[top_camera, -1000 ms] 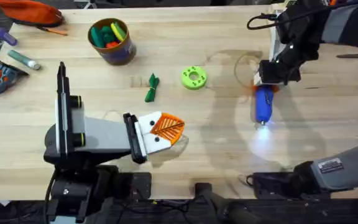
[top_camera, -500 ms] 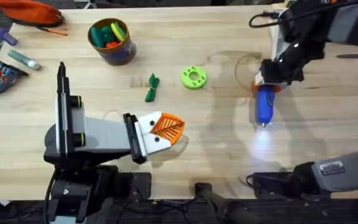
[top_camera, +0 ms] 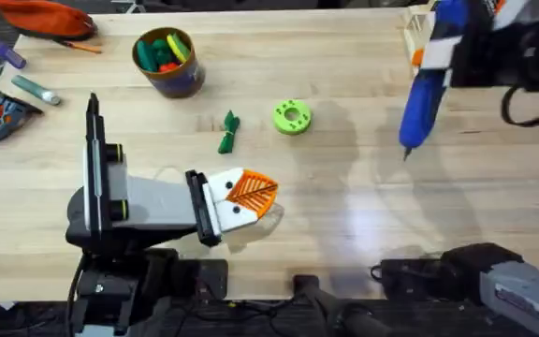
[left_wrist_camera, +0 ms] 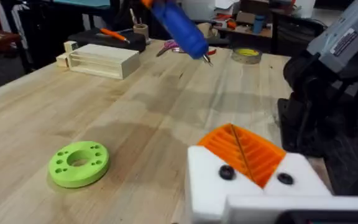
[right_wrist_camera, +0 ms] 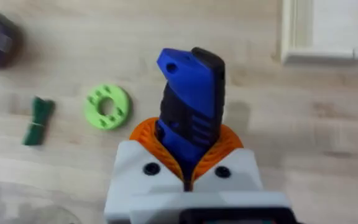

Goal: Pick up the gripper from the table and insert it into the empty holder that is missing its gripper. Then pick up a screw, insert it into the mounting hole, and use the screwdriver to tighten it. Finally, clean up the table by picking up the vegetable and placing it into the bucket.

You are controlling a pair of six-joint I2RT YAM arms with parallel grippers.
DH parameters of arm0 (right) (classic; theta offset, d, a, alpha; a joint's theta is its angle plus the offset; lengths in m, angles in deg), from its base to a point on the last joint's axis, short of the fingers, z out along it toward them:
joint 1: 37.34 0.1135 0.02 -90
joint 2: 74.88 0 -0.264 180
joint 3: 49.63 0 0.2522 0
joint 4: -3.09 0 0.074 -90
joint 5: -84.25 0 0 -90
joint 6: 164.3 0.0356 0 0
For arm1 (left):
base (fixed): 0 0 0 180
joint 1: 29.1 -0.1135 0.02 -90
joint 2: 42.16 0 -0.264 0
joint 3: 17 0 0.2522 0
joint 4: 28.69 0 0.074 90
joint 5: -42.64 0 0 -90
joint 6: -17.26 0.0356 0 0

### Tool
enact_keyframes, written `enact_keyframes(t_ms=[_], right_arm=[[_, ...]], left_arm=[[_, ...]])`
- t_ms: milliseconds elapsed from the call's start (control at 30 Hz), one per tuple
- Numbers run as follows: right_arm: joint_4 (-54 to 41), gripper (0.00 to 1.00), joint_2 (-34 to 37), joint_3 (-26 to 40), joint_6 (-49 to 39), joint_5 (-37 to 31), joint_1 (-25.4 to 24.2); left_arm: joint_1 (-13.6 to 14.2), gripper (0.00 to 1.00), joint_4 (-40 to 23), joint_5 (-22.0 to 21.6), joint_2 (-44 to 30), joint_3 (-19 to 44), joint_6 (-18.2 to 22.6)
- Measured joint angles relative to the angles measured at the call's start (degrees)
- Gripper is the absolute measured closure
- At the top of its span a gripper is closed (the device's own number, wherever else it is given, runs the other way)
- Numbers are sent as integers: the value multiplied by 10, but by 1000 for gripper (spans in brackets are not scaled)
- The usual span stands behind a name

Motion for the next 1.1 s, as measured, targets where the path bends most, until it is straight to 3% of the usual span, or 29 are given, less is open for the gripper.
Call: enact_keyframes(t_ms=[133, 400, 800, 933, 1100], right_arm=[[60, 978, -60, 0, 0, 39, 19], [196, 979, -140, 0, 2, 199, 27], [338, 979, -148, 0, 9, 457, 29], [345, 979, -148, 0, -9, 499, 56], [348, 979, -146, 0, -63, 520, 129]], left_arm=[[0, 988, 0, 0, 0, 0, 0], [0, 988, 0, 0, 0, 0, 0], [0, 988, 0, 0, 0, 0, 0], [0, 988, 0, 0, 0, 0, 0], [0, 988, 0, 0, 0, 0, 0]])
